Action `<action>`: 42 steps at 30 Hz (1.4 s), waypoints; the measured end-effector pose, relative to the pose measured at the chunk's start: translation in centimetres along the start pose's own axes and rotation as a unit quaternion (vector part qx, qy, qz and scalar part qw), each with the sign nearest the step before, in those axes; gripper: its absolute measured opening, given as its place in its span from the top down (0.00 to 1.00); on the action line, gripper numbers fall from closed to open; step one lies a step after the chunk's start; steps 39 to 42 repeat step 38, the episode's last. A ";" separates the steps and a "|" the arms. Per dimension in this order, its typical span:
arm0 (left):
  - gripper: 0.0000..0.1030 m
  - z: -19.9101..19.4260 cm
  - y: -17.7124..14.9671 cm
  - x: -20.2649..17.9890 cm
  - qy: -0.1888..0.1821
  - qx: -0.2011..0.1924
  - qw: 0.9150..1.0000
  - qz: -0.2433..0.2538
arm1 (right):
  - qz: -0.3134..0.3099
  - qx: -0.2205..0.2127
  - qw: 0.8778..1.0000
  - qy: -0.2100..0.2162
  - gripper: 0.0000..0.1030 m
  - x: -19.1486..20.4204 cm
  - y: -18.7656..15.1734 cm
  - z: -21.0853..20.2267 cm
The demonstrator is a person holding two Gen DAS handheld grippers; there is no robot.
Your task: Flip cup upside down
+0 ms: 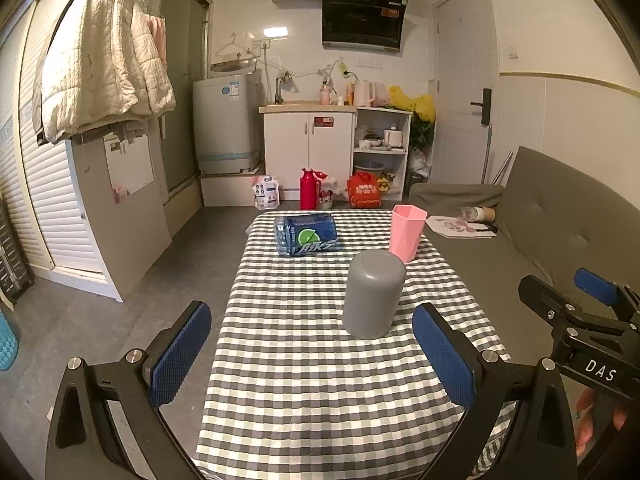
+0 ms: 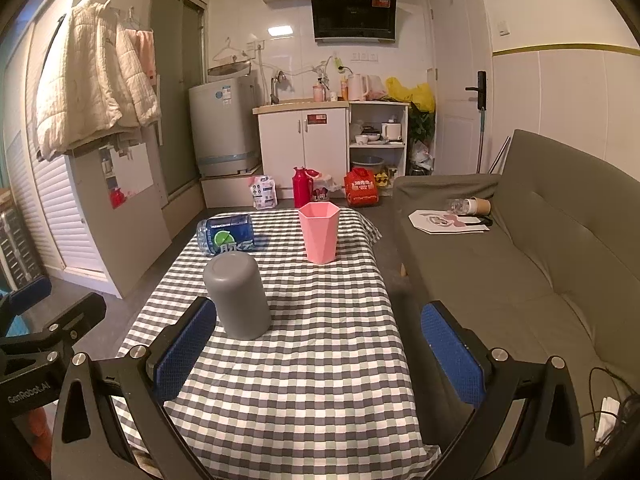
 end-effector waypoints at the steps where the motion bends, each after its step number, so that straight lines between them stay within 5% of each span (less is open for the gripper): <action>1: 0.00 0.0 0.0 0.0 0.001 0.000 1.000 0.001 | 0.000 0.000 1.000 0.000 0.00 0.0 0.0 0.0; 42: 0.00 0.2 0.2 -0.3 0.003 0.000 1.000 0.004 | 0.002 0.010 1.000 0.001 0.00 0.1 -0.7 0.2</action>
Point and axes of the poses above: each gripper's, at about its wrist camera, not at the fingertips, and z roughly the way its jaws point, x to its left, y to its top, the point moved 10 cm from there along z, roughly the way its jaws point, and after that the axes turned 3 degrees about -y, right-handed, at the moved point
